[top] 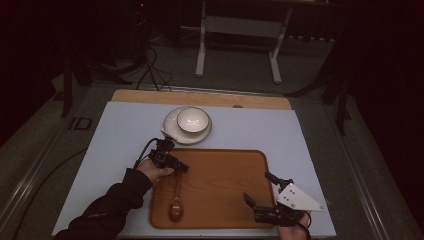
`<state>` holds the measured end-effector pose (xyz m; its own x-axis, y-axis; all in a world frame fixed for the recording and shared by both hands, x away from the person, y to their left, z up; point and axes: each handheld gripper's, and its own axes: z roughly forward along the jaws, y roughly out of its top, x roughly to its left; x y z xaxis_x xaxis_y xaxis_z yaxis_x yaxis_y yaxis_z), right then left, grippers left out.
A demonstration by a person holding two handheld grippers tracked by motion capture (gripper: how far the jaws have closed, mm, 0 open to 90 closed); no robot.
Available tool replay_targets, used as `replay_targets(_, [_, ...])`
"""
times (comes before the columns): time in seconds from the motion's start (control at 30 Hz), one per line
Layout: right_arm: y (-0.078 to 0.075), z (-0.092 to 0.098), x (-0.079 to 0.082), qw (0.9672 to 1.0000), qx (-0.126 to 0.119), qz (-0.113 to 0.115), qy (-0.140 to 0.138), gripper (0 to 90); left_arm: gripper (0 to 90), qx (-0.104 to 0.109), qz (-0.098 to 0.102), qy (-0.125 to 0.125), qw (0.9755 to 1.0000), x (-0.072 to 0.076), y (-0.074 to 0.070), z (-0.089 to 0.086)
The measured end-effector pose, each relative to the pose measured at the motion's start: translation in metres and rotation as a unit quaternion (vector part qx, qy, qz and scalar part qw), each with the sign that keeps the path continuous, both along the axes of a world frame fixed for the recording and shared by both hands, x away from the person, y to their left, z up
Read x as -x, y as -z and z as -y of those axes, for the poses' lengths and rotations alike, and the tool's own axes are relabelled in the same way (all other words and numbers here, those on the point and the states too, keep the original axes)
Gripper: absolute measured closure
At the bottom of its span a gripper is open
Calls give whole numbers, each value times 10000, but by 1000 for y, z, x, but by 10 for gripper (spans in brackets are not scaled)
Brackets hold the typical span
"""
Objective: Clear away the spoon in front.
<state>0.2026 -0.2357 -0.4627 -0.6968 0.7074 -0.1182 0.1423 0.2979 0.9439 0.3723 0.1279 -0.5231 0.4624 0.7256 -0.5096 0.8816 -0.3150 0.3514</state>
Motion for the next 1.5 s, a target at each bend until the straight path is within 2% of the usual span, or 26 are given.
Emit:
replay_targets(0.1, [0,0,0,10000,7,-6,-17,118,580,-76,67,19,9999,1,-3,1])
replay_targets(0.13, [0,0,0,10000,13,-1,-21,118,575,-163,128,-3,9998,1,-4,2])
replay_targets(0.23, [0,-1,0,10000,16,-15,-38,117,507,-248,196,-2,9995,1,-6,2])
replay_targets(0.37, [0,-1,0,10000,15,-24,-59,118,483,-569,405,-14,9976,2,-8,5])
replay_targets(0.43, [0,-1,0,10000,19,-23,-55,118,474,-564,429,-8,9975,2,-10,5])
replay_targets(0.6, [0,-1,0,10000,18,-36,-67,118,445,-744,640,-62,9952,2,-14,5])
replay_targets(0.73, [0,-1,0,10000,18,-41,-67,118,439,-619,748,-226,9950,1,-19,-1])
replay_targets(0.83, [0,-1,0,10000,16,-40,-66,118,438,-521,780,-235,9953,3,-24,-5])
replay_targets(1.07, [0,-2,-1,10000,23,-41,-69,118,408,-372,903,-71,9952,11,-35,-11])
replay_targets(1.17, [1,-2,-1,10000,29,-49,-61,118,363,-233,982,-19,9949,15,-41,-15])
replay_targets(1.23, [1,-2,-1,10000,28,-50,-69,118,270,45,997,73,9950,18,-43,-17])
replay_targets(1.27, [1,-2,0,10000,32,-51,-75,118,241,99,993,77,9950,19,-43,-18])
replay_targets(1.33, [0,-3,0,9999,44,-28,-96,118,228,34,1058,168,9942,24,-42,-16])
replay_targets(1.37, [0,-4,0,9999,47,-33,-99,118,190,-14,1105,241,9936,26,-41,-16])
replay_targets(1.4, [0,-4,0,9999,54,-41,-103,118,145,4,1141,300,9930,28,-40,-16])
replay_targets(1.47, [1,-3,0,9999,54,-47,-95,118,137,107,1160,301,9927,31,-40,-17])
replay_targets(1.5, [1,-3,0,9999,51,-59,-86,118,114,153,1225,328,9918,32,-41,-18])
